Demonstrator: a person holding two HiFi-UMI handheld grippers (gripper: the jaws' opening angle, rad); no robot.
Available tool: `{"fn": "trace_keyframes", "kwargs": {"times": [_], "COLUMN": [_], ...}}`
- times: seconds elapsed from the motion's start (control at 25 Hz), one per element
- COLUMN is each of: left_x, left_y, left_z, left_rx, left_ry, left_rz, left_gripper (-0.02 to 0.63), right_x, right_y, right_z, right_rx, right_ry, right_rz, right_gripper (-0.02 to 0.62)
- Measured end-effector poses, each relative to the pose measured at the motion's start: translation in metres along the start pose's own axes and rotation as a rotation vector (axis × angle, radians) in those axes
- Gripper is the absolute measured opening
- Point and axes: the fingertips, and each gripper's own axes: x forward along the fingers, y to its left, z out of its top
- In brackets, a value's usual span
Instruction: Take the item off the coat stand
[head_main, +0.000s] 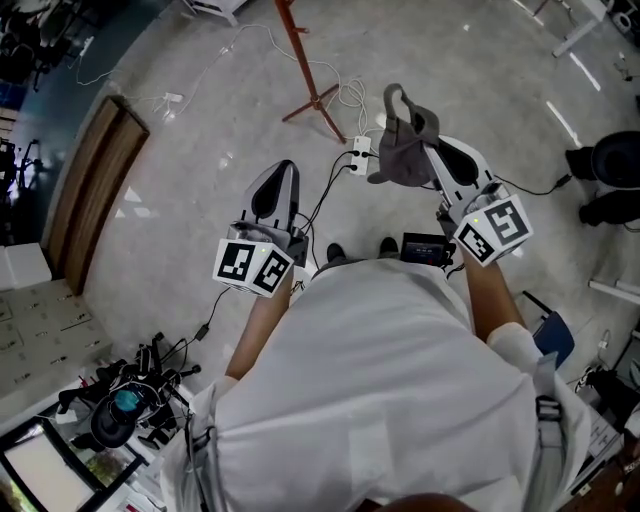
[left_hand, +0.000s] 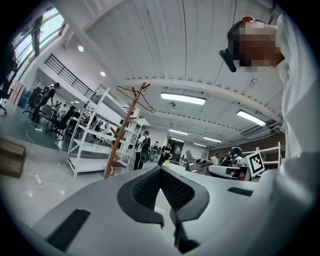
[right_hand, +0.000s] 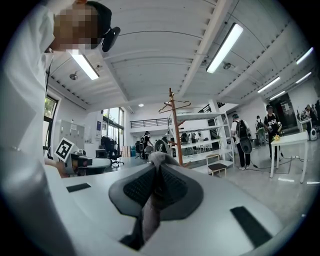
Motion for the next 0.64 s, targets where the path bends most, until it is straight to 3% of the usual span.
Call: {"fn": "trace_keyframes", "kwargs": {"times": [0.64], "left_x": [0.004], "left_y": [0.010], "left_z": [-0.030], "left_rx": [-0.028], "left_ry": [0.034], "left_rz": [-0.019], "left_gripper": [0.006], "right_x": [0.004], "right_y": [0.001], "right_z": [-0.004], "right_rx": [0.002], "right_ry": [0.002], "right_rz": [-0.006], "right_gripper": [0.034]}}
